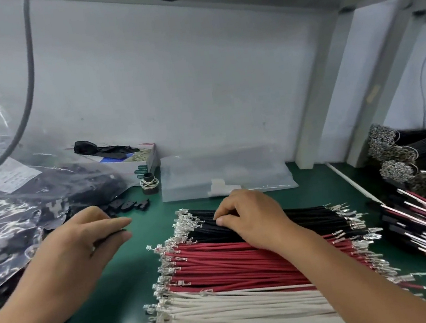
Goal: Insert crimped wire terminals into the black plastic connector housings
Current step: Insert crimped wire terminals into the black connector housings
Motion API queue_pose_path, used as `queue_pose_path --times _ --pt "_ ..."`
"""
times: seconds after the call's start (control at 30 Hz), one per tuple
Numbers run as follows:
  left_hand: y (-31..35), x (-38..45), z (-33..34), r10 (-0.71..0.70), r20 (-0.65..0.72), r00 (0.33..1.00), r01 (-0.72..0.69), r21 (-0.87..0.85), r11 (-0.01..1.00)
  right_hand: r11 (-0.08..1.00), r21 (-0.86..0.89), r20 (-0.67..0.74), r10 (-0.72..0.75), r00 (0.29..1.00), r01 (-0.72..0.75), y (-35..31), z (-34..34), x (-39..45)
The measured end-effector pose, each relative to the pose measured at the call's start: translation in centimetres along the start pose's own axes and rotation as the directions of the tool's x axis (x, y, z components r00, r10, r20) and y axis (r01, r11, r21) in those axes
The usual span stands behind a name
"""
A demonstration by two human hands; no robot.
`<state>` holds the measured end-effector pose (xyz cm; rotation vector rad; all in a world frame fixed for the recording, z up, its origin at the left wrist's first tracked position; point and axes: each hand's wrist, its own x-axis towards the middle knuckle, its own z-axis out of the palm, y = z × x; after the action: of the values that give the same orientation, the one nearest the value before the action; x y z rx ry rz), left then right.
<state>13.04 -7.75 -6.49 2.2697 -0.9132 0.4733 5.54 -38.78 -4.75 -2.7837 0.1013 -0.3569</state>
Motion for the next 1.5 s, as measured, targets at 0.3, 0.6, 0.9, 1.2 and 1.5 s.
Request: queue_pose_path --times 0.3,0.6,0.9,1.2,1.5 --pt "2.1 -0.3 1.6 -0.176 -0.038 0.984 0.176 0.000 0.984 0.992 -0.071 -0.069 -0.113 0.991 0.108 0.4 -1.2 0.2" --pt "3.5 -0.3 1.6 -0.229 -0.066 0.971 0.203 -0.270 0.941 0.979 0.103 -0.440 -0.112 0.891 0.174 -1.2 -8.2 1.5" --pt "6.0 -0.1 1.8 -0.332 0.173 0.927 0.322 -0.821 0.472 0.842 -0.396 -0.477 -0.529 0.702 0.366 -4.2 -4.4 -6.6" --pt "8.2 -1.0 2.3 -0.265 0.243 0.933 0.351 -0.779 0.519 0.927 -0.004 -0.505 -0.326 0.799 0.376 -2.9 -1.0 -8.6" --pt "8.7 -1.2 2.8 -0.272 0.308 0.912 0.405 -0.785 0.469 0.920 0.113 -0.501 -0.275 0.821 0.377 -2.8 -0.8 -8.8"
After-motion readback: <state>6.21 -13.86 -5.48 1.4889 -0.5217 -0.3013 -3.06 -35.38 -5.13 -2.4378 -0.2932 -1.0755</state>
